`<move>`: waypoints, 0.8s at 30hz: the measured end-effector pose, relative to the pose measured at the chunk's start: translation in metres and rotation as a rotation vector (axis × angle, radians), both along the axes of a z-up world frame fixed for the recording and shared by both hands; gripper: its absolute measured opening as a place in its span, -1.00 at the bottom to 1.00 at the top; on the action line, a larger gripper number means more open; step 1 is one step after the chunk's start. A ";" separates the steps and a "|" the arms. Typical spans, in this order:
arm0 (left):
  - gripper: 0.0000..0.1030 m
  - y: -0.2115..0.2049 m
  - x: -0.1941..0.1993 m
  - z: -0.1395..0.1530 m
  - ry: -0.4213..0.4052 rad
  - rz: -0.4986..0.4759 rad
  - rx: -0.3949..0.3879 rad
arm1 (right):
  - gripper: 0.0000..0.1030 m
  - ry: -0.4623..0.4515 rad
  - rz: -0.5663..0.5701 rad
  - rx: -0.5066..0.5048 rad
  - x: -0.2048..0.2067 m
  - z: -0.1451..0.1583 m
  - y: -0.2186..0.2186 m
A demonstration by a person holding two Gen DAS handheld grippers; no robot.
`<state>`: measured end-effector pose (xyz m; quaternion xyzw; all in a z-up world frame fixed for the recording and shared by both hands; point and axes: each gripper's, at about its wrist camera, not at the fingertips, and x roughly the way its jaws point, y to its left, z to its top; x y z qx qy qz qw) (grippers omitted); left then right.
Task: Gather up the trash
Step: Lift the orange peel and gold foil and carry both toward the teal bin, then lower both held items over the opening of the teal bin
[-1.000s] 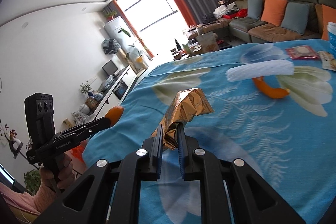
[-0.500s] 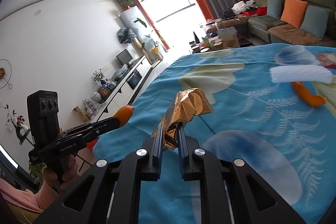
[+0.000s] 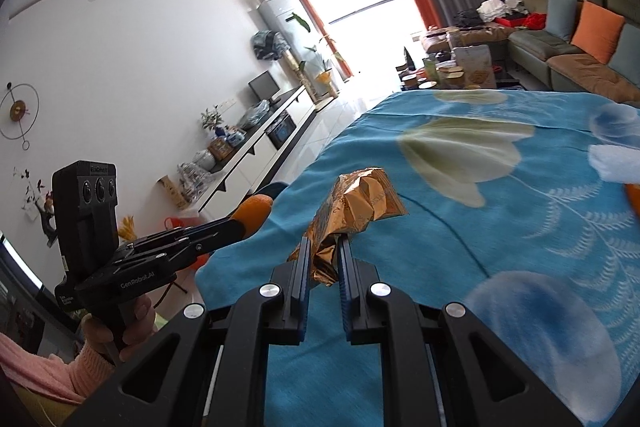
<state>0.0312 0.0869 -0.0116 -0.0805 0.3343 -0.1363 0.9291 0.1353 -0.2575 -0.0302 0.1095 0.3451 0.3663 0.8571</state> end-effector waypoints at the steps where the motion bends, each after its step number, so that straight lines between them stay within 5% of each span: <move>1: -0.63 0.003 -0.001 0.001 -0.001 0.005 -0.001 | -0.77 0.000 0.009 -0.002 0.001 0.000 0.004; 24: -0.63 0.057 -0.017 0.000 0.002 0.140 0.001 | -0.77 -0.017 0.143 -0.028 0.017 0.005 0.068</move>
